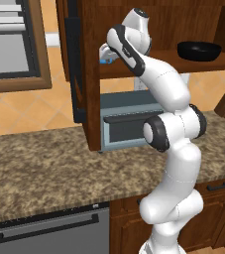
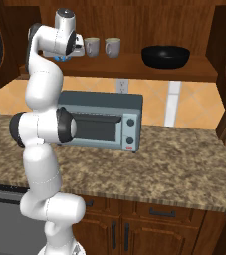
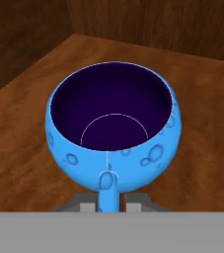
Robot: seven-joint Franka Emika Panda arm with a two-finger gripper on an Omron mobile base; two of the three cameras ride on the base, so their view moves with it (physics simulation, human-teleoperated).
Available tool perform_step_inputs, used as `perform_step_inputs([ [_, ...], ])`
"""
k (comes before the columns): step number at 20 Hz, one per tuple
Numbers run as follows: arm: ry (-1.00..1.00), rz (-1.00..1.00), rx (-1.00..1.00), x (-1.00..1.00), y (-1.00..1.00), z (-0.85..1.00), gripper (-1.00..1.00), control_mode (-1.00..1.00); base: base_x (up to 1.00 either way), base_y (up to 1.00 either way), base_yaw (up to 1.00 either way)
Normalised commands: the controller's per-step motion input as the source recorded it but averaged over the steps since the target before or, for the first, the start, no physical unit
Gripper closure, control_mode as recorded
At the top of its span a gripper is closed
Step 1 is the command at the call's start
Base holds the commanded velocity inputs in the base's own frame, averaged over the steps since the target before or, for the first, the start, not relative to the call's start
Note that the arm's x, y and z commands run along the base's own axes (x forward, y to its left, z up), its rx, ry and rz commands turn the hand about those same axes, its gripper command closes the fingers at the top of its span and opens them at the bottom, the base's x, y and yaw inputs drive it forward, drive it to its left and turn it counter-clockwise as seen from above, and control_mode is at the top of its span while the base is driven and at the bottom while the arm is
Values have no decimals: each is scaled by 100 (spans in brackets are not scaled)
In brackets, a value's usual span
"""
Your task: Gather all objects into one cabinet and sort the glasses and bowls to opposite sides.
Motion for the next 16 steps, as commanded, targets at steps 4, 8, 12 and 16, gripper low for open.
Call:
perform_step_inputs([
  [4,1,0,-5,34,11,-9,-100,-100,0,0,0],
  [8,0,0,-1,7,0,0,-100,-100,0,0,0],
  [12,0,0,0,-46,-13,10,-100,-100,0,0,0],
  [16,-4,0,0,-81,-8,1,-100,-100,0,0,0],
])
